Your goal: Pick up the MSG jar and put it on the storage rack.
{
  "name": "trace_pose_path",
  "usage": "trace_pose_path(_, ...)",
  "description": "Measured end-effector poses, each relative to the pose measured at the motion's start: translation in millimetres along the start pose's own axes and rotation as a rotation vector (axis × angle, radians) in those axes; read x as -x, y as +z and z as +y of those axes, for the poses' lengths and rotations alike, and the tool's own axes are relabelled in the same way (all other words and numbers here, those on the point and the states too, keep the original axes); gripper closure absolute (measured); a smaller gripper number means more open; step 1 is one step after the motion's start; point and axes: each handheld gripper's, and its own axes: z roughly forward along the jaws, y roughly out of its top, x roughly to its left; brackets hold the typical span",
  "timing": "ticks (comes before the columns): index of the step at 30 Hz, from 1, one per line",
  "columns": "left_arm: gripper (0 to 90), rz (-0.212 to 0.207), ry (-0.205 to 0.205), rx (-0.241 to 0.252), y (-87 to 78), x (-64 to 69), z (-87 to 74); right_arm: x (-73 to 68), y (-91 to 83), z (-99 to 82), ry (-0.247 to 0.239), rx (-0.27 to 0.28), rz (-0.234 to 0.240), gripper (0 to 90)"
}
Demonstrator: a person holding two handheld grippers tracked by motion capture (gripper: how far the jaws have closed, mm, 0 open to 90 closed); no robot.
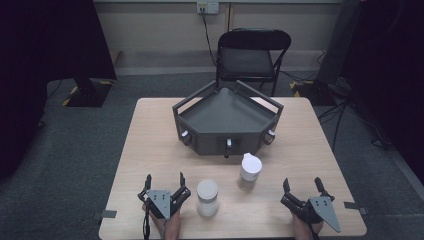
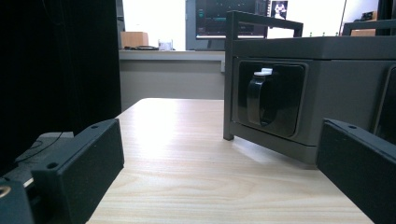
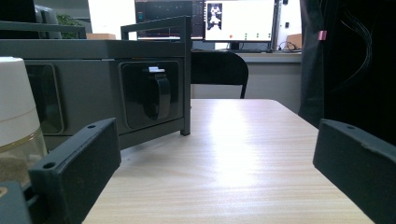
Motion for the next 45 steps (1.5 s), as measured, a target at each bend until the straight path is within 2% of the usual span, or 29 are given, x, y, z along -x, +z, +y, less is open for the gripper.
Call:
trace_pose_path(15, 0.0, 0.014, 0.000, 0.001, 0.0, 2.6, -0.1, -0.5, -0.1, -0.1, 0.001, 0.001, -0.003, 0.0)
trace_pose_path(25, 0.0, 0.004, -0.002, -0.001, -0.1, 0.8, 0.3, -0.9, -0.1, -0.1, 0.000, 0.001, -0.006, 0.0)
trace_pose_path(31, 0.0, -0.012, -0.041, -0.021, -1.4, -4.1, 8.9, -1.4, -0.1, 0.0, 0.000, 0.000, -0.009, 0.0)
trace_pose_path(37, 0.0, -0.063, -0.093, 0.021, -13.4, -11.7, 32.8, -1.5, -0.1, -0.2, 0.000, 0.001, -0.009, 0.0)
trace_pose_path(40, 0.0, -0.096, -0.091, 0.039, -19.5, -13.7, 46.7, -1.4, -0.1, -0.1, 0.000, 0.001, -0.009, 0.0)
trace_pose_path(45, 0.0, -0.167, -0.073, 0.033, -27.2, -14.1, 66.4, -1.6, -0.1, -0.1, 0.000, 0.001, -0.010, 0.0)
